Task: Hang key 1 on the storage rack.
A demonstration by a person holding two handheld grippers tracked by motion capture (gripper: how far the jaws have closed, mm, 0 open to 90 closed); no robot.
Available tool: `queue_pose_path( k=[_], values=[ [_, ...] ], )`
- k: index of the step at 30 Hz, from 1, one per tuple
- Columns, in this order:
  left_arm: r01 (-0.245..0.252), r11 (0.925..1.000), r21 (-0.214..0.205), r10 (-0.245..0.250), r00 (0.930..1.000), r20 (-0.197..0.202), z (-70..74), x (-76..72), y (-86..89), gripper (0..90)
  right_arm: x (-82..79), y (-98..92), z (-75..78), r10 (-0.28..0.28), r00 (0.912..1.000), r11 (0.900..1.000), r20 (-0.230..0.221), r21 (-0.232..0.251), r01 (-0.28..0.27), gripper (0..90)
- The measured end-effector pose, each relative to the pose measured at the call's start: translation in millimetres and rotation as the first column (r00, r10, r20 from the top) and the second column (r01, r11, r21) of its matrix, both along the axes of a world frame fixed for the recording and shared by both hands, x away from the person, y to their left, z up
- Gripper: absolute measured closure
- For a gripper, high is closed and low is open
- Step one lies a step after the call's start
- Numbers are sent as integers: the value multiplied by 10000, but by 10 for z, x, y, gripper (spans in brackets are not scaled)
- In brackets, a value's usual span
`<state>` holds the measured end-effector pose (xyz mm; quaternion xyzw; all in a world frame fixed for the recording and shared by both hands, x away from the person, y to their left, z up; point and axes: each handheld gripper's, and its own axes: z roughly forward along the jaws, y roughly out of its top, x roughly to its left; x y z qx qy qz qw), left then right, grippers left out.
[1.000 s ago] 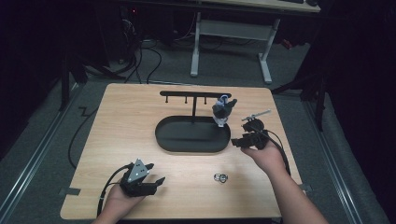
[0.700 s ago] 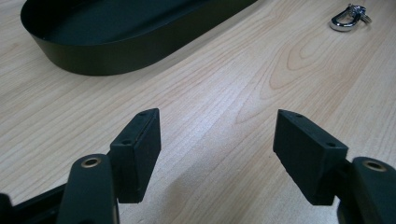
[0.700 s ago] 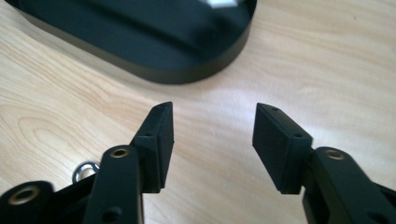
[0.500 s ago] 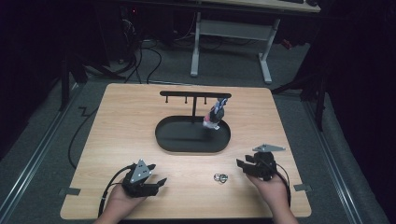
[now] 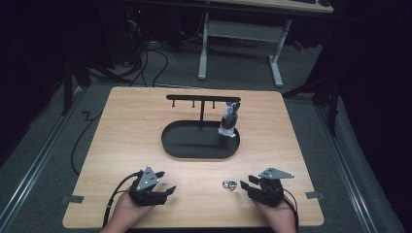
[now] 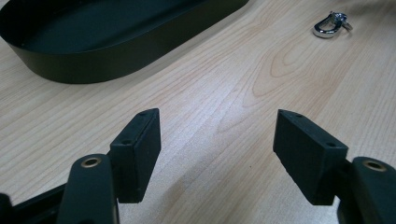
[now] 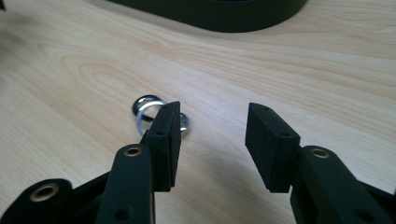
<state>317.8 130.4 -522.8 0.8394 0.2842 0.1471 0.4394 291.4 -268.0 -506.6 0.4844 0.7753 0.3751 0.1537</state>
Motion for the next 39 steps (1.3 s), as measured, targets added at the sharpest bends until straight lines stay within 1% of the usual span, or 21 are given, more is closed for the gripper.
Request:
queue_pose_path(
  k=[4,5,8,9,10,11,12,13,14,15,18,21,23,24,25,26,28,31,32,36,39],
  values=[
    [24,10000,44,-24,10000,3,-11,-2,-7,328,-15,155,-11,492,9988,9988,31,51,-492,601],
    [43,10000,70,-43,10000,5,-12,-2,-7,328,-15,155,-11,492,9988,9988,31,51,-492,601],
    [84,9999,89,-84,10000,19,-13,-6,-5,328,-47,346,-22,1225,9925,9923,39,189,-1226,703],
    [84,9999,89,-84,10000,19,-13,-6,-5,328,-47,346,-22,1225,9925,9923,39,189,-1226,703],
    [99,9999,93,-99,9999,28,-9,-7,-2,328,-60,481,-51,1613,9869,9868,32,143,-1613,818],
    [99,9999,93,-99,9999,28,-9,-7,-2,328,-60,481,-51,1613,9869,9868,32,143,-1613,818],
    [104,9999,76,-104,9999,28,-9,-7,-2,328,-63,579,-78,1778,9841,9840,-11,-48,-1778,877],
    [104,9999,76,-104,9999,28,-9,-7,-2,328,-63,579,-78,1778,9841,9840,-11,-48,-1778,877],
    [116,9999,100,-116,9999,14,-9,-7,-3,328,-49,658,-104,1834,9830,9820,-24,-453,-1834,900],
    [116,9999,100,-116,9999,14,-9,-7,-3,328,-49,658,-104,1834,9830,9820,-24,-453,-1834,900],
    [107,9999,102,-107,9999,30,-9,-12,-2,328,-14,657,-130,1612,9865,9841,-286,-707,-1628,900],
    [114,9999,101,-115,9999,25,-11,-12,-1,328,-24,611,-142,1487,9883,9848,-332,-853,-1510,900],
    [123,9999,100,-123,9999,16,-13,-10,-3,329,-28,535,-155,1208,9919,9881,-389,-908,-1239,900],
    [132,9999,99,-132,9999,5,-15,-8,-4,329,-15,482,-157,966,9947,9904,-345,-959,-995,900],
    [132,9999,99,-132,9999,5,-15,-8,-4,329,-15,482,-157,966,9947,9904,-345,-959,-995,900],
    [120,9999,125,-120,9999,12,-15,-10,-4,329,20,429,-160,696,9973,9914,-247,-1094,-719,900],
    [98,9999,137,-99,9999,22,-14,-13,-2,329,38,410,-161,582,9980,9924,-246,-1071,-605,900],
    [75,9998,163,-75,10000,4,-17,-22,16,329,138,334,-166,187,9997,9931,-181,-1152,-206,900],
    [48,9998,170,-47,10000,-13,-20,-26,24,329,220,288,-169,-33,9998,9938,-179,-1116,13,900],
    [-91,9999,146,91,10000,-17,-18,-42,73,329,323,240,-157,-313,9995,9932,-73,-1120,303,900],
    [-207,9997,156,207,9998,-1,-12,-52,114,330,299,281,-93,-122,9998,9948,153,-1014,137,900]
  ],
)
